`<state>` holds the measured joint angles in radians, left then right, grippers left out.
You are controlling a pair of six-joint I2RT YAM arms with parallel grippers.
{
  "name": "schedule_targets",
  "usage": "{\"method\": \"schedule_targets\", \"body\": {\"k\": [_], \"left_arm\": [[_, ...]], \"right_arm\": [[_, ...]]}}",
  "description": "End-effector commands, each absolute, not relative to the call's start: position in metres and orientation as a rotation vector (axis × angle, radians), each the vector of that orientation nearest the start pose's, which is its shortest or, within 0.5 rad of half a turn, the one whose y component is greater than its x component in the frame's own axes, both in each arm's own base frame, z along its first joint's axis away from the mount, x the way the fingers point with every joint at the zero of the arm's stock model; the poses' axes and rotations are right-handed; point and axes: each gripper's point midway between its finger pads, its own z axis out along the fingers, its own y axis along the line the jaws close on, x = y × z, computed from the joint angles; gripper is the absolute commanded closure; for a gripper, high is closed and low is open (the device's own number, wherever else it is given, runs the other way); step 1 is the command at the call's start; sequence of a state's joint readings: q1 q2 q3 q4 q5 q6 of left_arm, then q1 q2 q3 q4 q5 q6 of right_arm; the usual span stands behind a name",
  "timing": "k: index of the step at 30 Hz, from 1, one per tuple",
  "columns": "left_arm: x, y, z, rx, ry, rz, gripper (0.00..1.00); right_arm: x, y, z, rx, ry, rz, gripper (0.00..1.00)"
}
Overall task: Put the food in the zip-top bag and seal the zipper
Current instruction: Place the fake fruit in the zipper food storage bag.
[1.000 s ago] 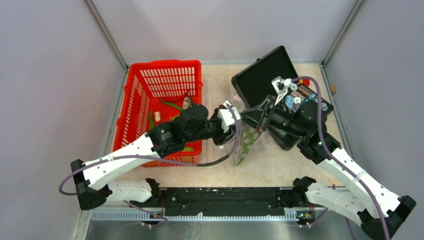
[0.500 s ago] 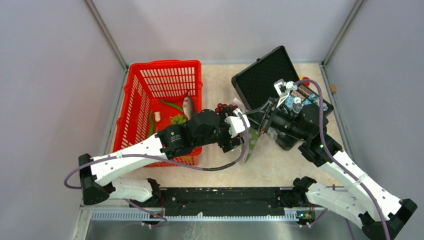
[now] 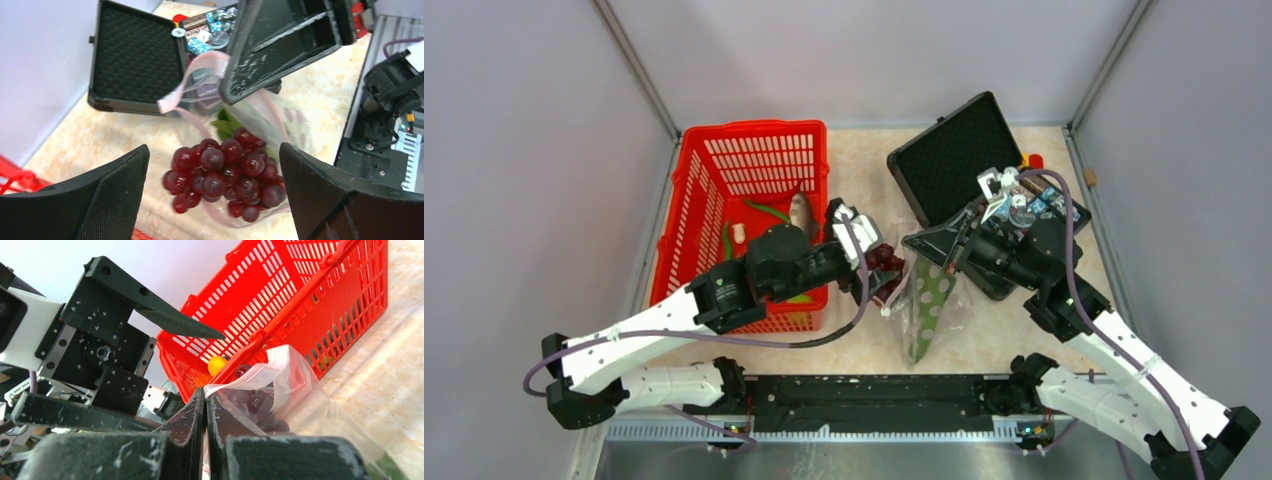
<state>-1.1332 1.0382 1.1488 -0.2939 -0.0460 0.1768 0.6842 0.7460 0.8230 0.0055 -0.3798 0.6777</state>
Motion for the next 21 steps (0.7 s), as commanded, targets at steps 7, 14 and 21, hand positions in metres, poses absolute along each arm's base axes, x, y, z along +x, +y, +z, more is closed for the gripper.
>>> {"method": "schedule_targets", "body": {"k": [7, 14, 21], "left_arm": [[0.211, -0.268, 0.356, 0.609, 1.607, -0.573, 0.02], [0.228, -0.267, 0.335, 0.471, 1.734, -0.876, 0.01], [0.223, -0.295, 0.341, 0.488, 1.788, -1.09, 0.01]], "right_arm": [[0.167, 0.248, 0.386, -0.332, 1.499, 1.368, 1.0], [0.158, 0.248, 0.392, -0.366, 1.474, 1.393, 1.0], [0.158, 0.248, 0.391, -0.379, 1.474, 1.389, 1.0]]}}
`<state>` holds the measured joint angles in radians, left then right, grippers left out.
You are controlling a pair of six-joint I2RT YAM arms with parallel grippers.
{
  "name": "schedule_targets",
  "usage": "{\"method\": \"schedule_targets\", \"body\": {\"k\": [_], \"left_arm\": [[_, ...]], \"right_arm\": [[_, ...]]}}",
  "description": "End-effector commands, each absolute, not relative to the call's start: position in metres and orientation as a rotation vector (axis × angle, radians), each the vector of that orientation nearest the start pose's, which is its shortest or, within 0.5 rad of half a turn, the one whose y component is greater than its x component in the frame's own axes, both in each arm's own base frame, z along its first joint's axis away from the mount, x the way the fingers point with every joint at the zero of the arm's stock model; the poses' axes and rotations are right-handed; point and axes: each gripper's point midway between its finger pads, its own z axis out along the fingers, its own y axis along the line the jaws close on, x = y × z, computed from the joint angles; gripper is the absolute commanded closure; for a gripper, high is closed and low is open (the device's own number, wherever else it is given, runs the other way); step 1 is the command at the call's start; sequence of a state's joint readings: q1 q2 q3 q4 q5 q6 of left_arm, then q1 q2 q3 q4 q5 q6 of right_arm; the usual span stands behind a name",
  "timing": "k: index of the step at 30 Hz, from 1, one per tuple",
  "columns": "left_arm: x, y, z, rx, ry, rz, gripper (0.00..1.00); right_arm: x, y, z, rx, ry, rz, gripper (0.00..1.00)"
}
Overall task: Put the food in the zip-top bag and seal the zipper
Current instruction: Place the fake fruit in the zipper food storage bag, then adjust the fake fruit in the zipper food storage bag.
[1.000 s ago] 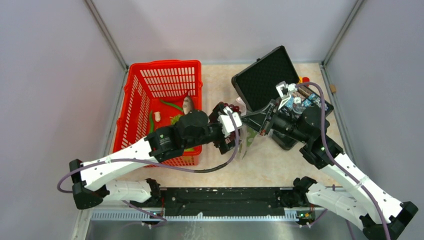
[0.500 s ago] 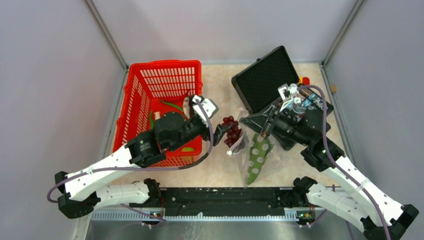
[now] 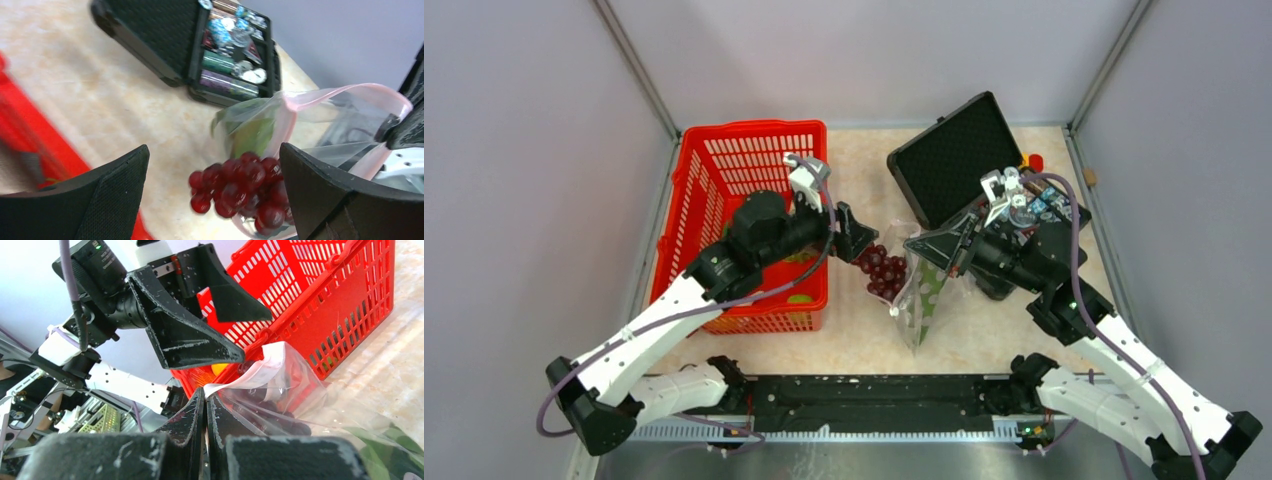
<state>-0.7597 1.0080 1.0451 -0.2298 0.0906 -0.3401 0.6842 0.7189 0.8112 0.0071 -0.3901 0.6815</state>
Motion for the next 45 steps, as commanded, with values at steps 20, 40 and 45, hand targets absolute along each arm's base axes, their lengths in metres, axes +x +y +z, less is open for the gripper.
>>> {"method": "schedule_targets", "body": {"k": [20, 40, 45], "left_arm": [[0.199, -0.292, 0.322, 0.817, 1.762, -1.146, 0.01], [0.177, -0.308, 0.321, 0.943, 1.733, -1.334, 0.6], [0.173, -0.31, 0.319, 0.971, 1.736, -1.365, 0.75]], "right_arm": [[0.15, 0.246, 0.398, -0.42, 1.436, 1.394, 1.0], [0.157, 0.246, 0.395, -0.377, 1.452, 1.379, 1.0], [0.161, 0.245, 0.393, -0.352, 1.46, 1.372, 1.0]]}}
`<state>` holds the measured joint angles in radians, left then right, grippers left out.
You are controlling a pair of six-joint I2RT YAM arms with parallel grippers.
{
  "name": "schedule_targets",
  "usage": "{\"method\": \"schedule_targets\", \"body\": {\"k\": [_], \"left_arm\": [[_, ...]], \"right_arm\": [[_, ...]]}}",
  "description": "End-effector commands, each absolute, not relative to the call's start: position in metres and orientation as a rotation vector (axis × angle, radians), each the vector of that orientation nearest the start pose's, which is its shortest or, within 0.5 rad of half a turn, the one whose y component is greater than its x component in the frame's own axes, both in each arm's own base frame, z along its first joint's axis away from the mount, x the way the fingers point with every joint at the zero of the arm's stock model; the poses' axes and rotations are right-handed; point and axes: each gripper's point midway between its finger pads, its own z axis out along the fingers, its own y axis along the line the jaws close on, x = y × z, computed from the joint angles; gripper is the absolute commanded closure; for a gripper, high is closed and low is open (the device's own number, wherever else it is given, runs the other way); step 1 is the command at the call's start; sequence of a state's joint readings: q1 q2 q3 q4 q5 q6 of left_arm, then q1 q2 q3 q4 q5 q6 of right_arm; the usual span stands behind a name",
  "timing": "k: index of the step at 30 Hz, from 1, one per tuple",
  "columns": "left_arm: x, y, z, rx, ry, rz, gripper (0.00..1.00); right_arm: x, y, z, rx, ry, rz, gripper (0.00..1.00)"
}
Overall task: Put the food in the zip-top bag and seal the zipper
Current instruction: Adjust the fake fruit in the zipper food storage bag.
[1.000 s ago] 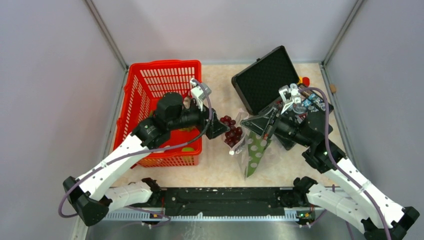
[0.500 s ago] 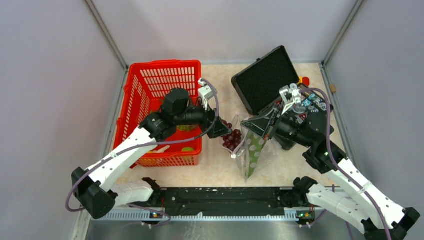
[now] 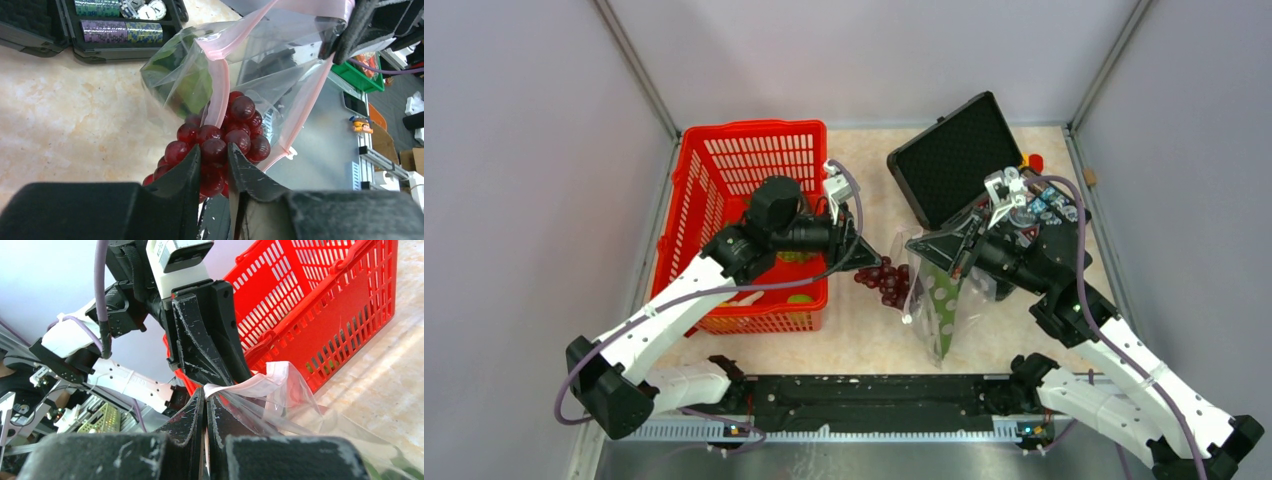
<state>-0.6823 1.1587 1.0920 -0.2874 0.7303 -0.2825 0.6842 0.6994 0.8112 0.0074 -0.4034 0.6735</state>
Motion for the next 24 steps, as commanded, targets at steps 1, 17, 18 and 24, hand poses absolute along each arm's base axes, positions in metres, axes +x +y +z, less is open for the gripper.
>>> {"method": "schedule_targets", "body": {"k": [1, 17, 18, 24], "left_arm": [[0.172, -0.311, 0.317, 0.975, 1.746, -1.367, 0.77], [0.177, -0.31, 0.348, 0.962, 1.661, -1.329, 1.0], [0.176, -0.31, 0.352, 0.961, 1.645, -1.327, 1.0], [0.162, -0.311, 0.385, 0.994, 1.526, -1.344, 1.0]], "right_arm": [[0.161, 0.245, 0.393, -0.35, 1.46, 1.373, 1.0], [0.173, 0.243, 0.382, -0.265, 1.484, 1.357, 1.0], [0.176, 0.242, 0.38, -0.249, 1.494, 1.348, 1.0], [0.186, 0.242, 0.367, -0.186, 1.524, 1.334, 1.0]]}}
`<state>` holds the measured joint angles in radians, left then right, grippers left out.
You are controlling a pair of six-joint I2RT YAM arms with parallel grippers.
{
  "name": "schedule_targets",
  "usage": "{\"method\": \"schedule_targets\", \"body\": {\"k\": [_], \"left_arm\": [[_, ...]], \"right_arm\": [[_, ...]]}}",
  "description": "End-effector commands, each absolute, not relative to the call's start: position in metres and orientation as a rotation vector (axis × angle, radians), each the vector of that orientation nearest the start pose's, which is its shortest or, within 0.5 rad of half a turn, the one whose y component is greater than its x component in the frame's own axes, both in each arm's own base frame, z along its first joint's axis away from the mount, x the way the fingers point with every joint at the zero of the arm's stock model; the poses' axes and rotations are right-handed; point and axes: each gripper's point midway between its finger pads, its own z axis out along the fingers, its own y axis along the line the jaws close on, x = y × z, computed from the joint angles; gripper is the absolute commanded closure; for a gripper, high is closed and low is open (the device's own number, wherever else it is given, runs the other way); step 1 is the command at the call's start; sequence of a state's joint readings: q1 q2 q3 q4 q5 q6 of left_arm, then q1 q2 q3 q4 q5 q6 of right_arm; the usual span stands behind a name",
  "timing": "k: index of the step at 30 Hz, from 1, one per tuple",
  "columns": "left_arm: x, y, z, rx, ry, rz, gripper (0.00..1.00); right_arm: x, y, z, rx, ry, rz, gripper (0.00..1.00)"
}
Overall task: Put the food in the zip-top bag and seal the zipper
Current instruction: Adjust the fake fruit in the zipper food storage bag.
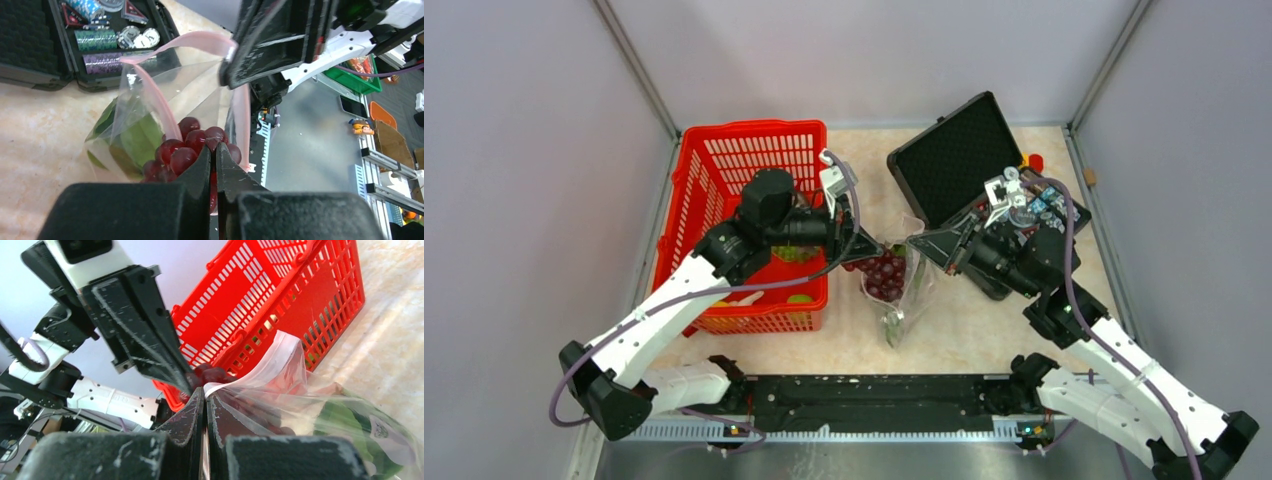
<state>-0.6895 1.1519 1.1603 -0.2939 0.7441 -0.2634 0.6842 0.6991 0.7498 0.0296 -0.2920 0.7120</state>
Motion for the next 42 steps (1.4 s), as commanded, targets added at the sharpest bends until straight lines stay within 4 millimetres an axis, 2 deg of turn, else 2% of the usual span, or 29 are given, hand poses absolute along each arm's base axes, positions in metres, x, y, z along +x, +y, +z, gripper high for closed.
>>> {"method": "schedule_targets", "body": {"k": [1, 5, 9, 12, 15, 17, 20, 22, 25, 30, 33, 37, 42], "left_arm": [[0.158, -0.312, 0.39, 1.006, 1.501, -1.348, 1.0], [0.155, -0.322, 0.397, 1.016, 1.46, -1.343, 1.0], [0.155, -0.334, 0.39, 1.044, 1.473, -1.303, 1.0], [0.148, -0.344, 0.391, 1.079, 1.432, -1.306, 1.0], [0.148, -0.354, 0.381, 1.105, 1.403, -1.284, 1.0], [0.162, -0.356, 0.369, 1.059, 1.441, -1.225, 1.0], [0.195, -0.35, 0.353, 0.904, 1.57, -1.071, 1.0], [0.207, -0.347, 0.344, 0.841, 1.607, -1.024, 1.0], [0.218, -0.348, 0.338, 0.783, 1.635, -0.994, 1.0], [0.223, -0.359, 0.339, 0.765, 1.65, -1.018, 1.0], [0.215, -0.371, 0.34, 0.811, 1.641, -1.045, 1.0], [0.188, -0.386, 0.333, 0.913, 1.645, -1.131, 1.0], [0.166, -0.387, 0.331, 0.905, 1.625, -1.225, 1.0]], "right_arm": [[0.186, 0.243, 0.366, -0.183, 1.527, 1.339, 1.0], [0.19, 0.25, 0.358, -0.157, 1.557, 1.379, 1.0], [0.194, 0.253, 0.347, -0.114, 1.576, 1.408, 1.0], [0.201, 0.244, 0.344, 0.002, 1.554, 1.404, 1.0], [0.196, 0.235, 0.351, 0.035, 1.481, 1.435, 1.0], [0.191, 0.232, 0.355, 0.037, 1.453, 1.453, 1.0], [0.183, 0.23, 0.359, 0.012, 1.454, 1.46, 1.0], [0.176, 0.23, 0.362, -0.023, 1.444, 1.481, 1.0], [0.167, 0.233, 0.365, -0.061, 1.443, 1.518, 1.0], [0.152, 0.243, 0.369, -0.147, 1.455, 1.608, 1.0], [0.153, 0.243, 0.369, -0.137, 1.455, 1.607, 1.0], [0.156, 0.233, 0.379, -0.093, 1.397, 1.575, 1.0], [0.175, 0.217, 0.38, 0.046, 1.404, 1.468, 1.0]]}}
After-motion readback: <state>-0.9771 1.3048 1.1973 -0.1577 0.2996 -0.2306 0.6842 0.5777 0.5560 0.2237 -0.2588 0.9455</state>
